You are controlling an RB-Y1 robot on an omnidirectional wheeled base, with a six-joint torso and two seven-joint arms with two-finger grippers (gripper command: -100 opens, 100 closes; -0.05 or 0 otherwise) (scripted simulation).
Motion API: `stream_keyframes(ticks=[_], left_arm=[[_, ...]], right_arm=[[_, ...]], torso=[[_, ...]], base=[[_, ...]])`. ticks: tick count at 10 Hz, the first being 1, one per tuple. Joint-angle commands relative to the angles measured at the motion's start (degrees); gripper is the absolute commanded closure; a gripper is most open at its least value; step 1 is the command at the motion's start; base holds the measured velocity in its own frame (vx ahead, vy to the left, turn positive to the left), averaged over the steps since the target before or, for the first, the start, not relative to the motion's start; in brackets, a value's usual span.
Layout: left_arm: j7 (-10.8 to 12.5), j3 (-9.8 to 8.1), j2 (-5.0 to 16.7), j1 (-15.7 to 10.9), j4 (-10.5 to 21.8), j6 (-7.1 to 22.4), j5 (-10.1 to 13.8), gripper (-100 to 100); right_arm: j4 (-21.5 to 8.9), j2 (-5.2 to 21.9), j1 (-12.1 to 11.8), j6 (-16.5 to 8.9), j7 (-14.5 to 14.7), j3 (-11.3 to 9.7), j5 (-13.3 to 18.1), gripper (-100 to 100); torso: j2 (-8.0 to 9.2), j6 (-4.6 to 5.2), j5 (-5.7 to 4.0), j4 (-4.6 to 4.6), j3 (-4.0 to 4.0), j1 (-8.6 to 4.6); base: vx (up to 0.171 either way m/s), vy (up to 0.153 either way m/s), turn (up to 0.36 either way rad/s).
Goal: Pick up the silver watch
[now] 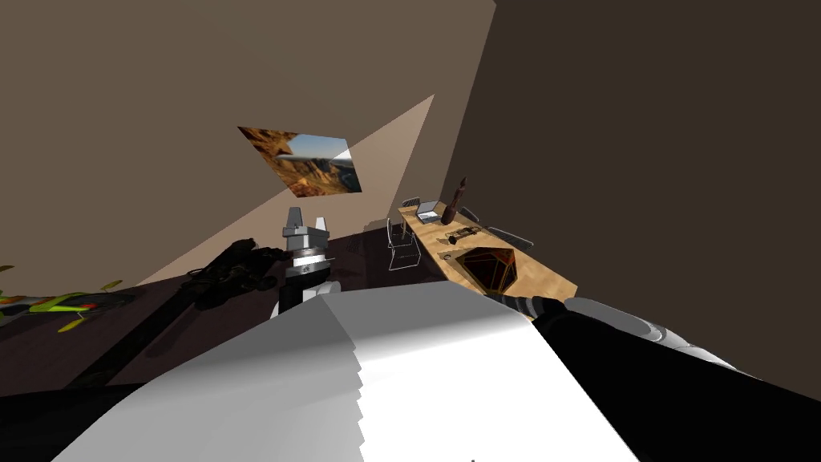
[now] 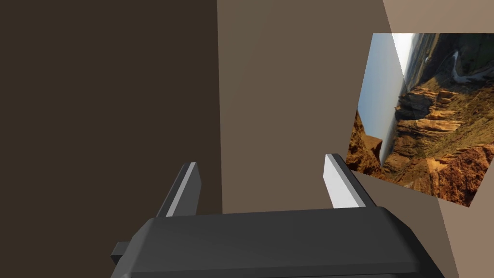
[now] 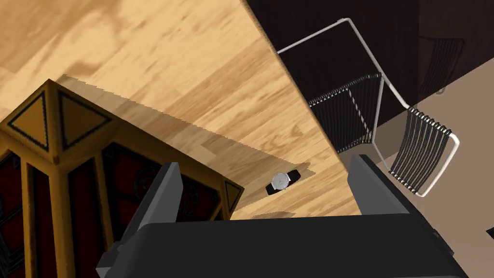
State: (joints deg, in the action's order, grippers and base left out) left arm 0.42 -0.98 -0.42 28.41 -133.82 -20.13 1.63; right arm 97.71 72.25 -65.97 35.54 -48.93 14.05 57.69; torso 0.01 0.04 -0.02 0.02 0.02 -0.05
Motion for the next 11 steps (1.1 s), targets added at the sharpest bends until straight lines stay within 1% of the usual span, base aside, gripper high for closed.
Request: stream_keyframes(ticks=[1,2,3,4,5,6,7,8,9,10,11], left_arm=[[0.0,0.00,0.0,0.0,0.0,0.0,0.0,0],[0.0,0.01,0.0,0.0,0.0,0.0,0.0,0],[0.0,0.00,0.0,0.0,0.0,0.0,0.0,0],[0.0,0.00,0.0,0.0,0.0,0.0,0.0,0],[0.0,0.01,0.0,0.0,0.0,0.0,0.0,0],[0.0,0.00,0.0,0.0,0.0,0.0,0.0,0],[0.0,0.00,0.0,0.0,0.0,0.0,0.0,0],[0.0,0.00,0.0,0.0,0.0,0.0,0.0,0],[0.0,0.01,0.0,0.0,0.0,0.0,0.0,0],[0.0,0.00,0.0,0.0,0.0,0.0,0.0,0],[0.0,0.00,0.0,0.0,0.0,0.0,0.0,0]], right_arm=[[-2.7,2.9,-2.9,0.8,-2.9,1.3,2.9,-100],[-2.7,5.0,-3.3,0.8,-3.5,1.3,4.4,-100],[-2.7,6.9,-3.3,0.8,-3.5,1.3,5.8,-100],[-5.2,8.7,-6.3,1.5,-6.5,2.5,7.7,-100],[-5.3,9.8,-6.6,1.5,-6.5,2.5,8.8,-100],[-5.3,11.4,-6.6,1.5,-6.9,2.5,10.4,-100],[-5.3,13.2,-6.6,1.5,-6.9,2.5,11.1,-100],[-7.9,14.9,-8.8,2.2,-9.4,3.7,13.3,-100],[-7.9,17.2,-9.9,2.2,-10.2,3.7,14.8,-100],[-7.9,18.8,-9.9,2.2,-10.2,3.7,16.3,-100],[-7.9,19.4,-9.9,2.2,-10.2,3.7,16.3,-100]], torso=[[0.00,0.00,0.00,0.00,0.00,0.00],[0.01,-0.06,0.00,-0.01,0.00,-0.02],[0.03,-0.02,0.00,0.00,0.02,0.00],[0.01,0.00,0.00,0.00,0.01,0.01],[0.08,-0.03,0.00,0.01,0.04,-0.01],[0.06,-0.02,-0.01,0.02,0.04,-0.01],[-0.01,0.00,-0.01,0.00,0.00,0.00],[-0.06,0.00,-0.01,-0.01,-0.03,0.03],[-0.02,-0.08,0.01,-0.01,-0.02,0.02],[0.02,0.01,-0.02,0.01,0.01,-0.02],[-0.01,0.02,-0.01,0.00,0.00,0.00]], base=[[-0.026,-0.010,0.183],[-0.032,-0.012,0.158],[-0.018,-0.008,0.001],[-0.043,-0.008,0.180],[-0.038,-0.015,0.148],[-0.011,-0.011,0.008],[0.002,-0.002,-0.024],[-0.030,-0.005,0.241],[-0.036,-0.018,0.149],[-0.015,-0.010,-0.034],[-0.001,0.001,-0.026]])
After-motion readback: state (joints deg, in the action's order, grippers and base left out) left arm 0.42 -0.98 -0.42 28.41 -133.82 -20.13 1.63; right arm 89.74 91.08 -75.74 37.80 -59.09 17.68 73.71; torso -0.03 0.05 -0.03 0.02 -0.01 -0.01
